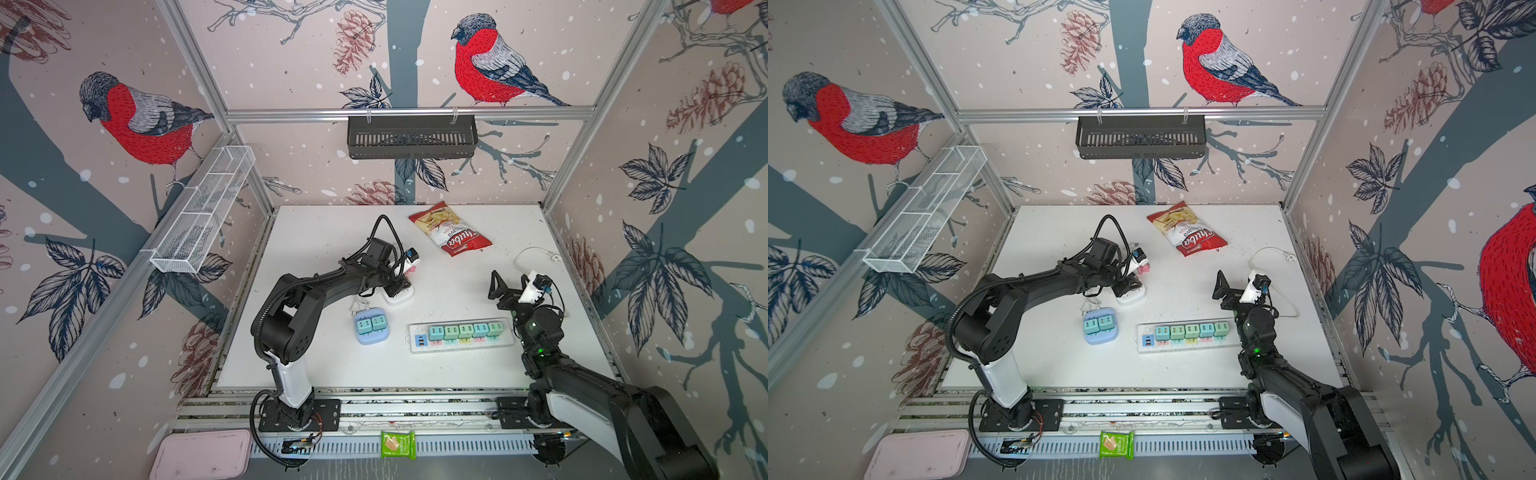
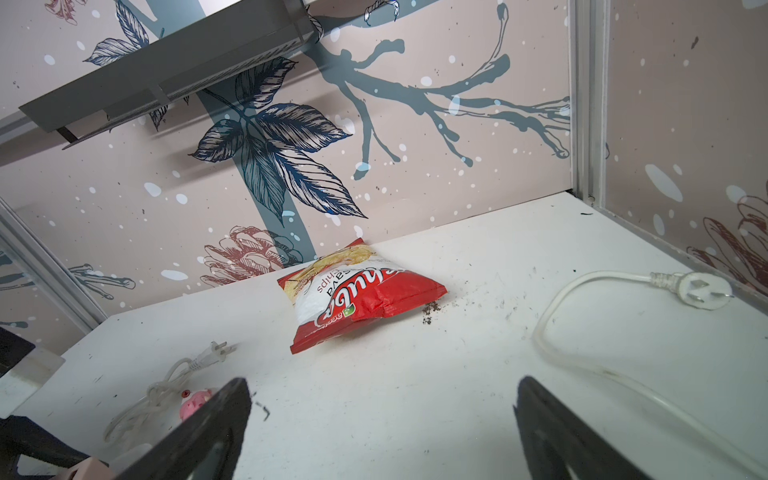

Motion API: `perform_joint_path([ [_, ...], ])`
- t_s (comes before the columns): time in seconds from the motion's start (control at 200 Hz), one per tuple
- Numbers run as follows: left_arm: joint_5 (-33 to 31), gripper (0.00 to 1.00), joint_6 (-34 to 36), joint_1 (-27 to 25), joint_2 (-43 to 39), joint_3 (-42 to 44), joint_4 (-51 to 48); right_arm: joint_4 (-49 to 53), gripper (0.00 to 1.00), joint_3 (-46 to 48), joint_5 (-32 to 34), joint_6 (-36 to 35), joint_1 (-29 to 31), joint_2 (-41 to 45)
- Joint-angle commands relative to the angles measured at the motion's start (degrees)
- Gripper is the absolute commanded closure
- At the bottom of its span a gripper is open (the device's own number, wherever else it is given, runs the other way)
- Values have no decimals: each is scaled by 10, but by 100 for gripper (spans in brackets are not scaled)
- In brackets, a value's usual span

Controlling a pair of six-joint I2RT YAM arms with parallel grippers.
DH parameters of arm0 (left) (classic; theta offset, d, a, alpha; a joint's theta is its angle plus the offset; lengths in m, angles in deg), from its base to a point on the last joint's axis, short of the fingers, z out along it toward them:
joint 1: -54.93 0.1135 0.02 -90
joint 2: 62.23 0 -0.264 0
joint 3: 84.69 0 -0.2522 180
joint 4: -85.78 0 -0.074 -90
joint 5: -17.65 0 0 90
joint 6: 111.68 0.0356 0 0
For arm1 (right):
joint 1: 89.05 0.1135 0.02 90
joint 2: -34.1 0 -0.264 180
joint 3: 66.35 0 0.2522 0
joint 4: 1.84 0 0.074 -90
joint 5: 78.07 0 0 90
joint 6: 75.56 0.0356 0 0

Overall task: Insert the plug
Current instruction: 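Lower the pink adapter with the left gripper into the white socket cube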

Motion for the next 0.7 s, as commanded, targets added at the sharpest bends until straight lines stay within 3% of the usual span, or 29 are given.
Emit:
perform_joint_path([
  [0.0,21,100,-42,-2,-5,22,20,-11,0,0,-4,5,0,1],
  [0.2,-30,100,-48,-28,-2,43,57,-11,0,0,-6,6,-2,2],
  [0.44,-48,100,-58,-38,-2,69,80,-11,0,2,-8,8,-3,5],
  [0.695,-77,100,-47,-66,25,39,43,-10,0,3,-8,8,-4,5],
])
